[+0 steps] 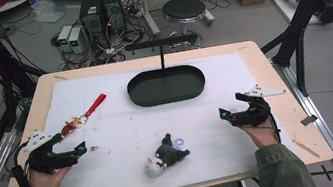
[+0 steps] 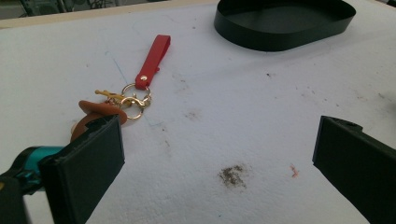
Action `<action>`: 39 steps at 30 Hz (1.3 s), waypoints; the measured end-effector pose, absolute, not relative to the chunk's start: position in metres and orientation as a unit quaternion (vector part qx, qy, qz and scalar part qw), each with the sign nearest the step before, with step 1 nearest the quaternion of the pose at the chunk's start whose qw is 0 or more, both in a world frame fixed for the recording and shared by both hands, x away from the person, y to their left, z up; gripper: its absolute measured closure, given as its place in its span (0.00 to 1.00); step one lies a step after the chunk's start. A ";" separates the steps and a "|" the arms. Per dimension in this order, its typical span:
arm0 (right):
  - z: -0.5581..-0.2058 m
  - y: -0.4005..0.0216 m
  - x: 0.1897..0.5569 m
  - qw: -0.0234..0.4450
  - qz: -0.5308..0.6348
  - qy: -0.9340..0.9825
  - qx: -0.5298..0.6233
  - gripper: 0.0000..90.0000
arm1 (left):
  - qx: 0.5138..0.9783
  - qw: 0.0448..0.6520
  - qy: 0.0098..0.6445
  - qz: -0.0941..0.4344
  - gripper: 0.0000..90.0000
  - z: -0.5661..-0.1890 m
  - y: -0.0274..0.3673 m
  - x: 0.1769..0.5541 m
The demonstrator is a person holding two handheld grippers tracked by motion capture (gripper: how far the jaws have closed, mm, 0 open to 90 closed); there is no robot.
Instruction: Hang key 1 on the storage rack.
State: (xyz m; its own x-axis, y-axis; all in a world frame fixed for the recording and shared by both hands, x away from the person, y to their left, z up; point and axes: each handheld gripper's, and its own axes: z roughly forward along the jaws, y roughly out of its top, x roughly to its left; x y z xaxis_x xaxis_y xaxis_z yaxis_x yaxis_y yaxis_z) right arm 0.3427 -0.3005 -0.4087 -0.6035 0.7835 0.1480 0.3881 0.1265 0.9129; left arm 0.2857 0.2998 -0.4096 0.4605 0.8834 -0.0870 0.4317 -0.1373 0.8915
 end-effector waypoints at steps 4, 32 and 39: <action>-0.409 -0.301 0.342 0.189 0.524 0.727 0.402 0.01 | 0.715 0.468 0.461 0.241 0.03 -0.410 0.300 0.286; -0.411 -0.302 0.345 0.183 0.528 0.722 0.408 0.01 | 0.724 0.464 0.456 0.229 0.03 -0.408 0.301 0.292; -0.411 -0.302 0.344 0.185 0.528 0.721 0.410 0.01 | 0.733 0.455 0.456 0.217 0.03 -0.400 0.296 0.304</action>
